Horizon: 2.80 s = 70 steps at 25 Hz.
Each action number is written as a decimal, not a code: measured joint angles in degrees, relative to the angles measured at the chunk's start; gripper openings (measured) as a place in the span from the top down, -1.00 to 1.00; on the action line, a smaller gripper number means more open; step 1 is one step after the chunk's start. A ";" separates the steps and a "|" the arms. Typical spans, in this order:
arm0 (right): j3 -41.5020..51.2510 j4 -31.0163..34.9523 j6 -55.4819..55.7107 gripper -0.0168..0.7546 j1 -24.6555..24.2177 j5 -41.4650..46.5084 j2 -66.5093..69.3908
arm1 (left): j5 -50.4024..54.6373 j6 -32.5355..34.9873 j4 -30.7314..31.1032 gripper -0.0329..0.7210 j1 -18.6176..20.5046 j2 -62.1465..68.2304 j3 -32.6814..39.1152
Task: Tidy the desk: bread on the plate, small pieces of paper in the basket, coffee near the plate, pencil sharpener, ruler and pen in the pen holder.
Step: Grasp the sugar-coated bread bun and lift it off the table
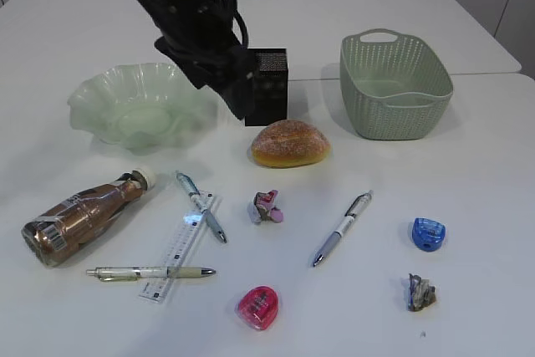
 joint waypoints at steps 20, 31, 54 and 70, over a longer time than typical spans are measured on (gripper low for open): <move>0.00 0.00 0.00 -0.42 0.00 0.00 0.00 | -6.61 1.94 -1.32 -0.70 -0.45 18.53 -16.94; -9.57 1.68 0.00 -0.42 0.00 -0.31 19.60 | -10.76 2.06 -1.85 -0.66 -0.34 20.14 -16.99; -22.75 3.75 0.00 -0.42 0.00 -3.30 61.03 | -17.45 1.39 -5.09 -0.66 -0.34 23.06 -16.99; -22.75 4.14 0.00 -0.42 0.00 -3.65 61.03 | -18.86 1.36 -7.31 -0.66 -0.26 26.46 -17.08</move>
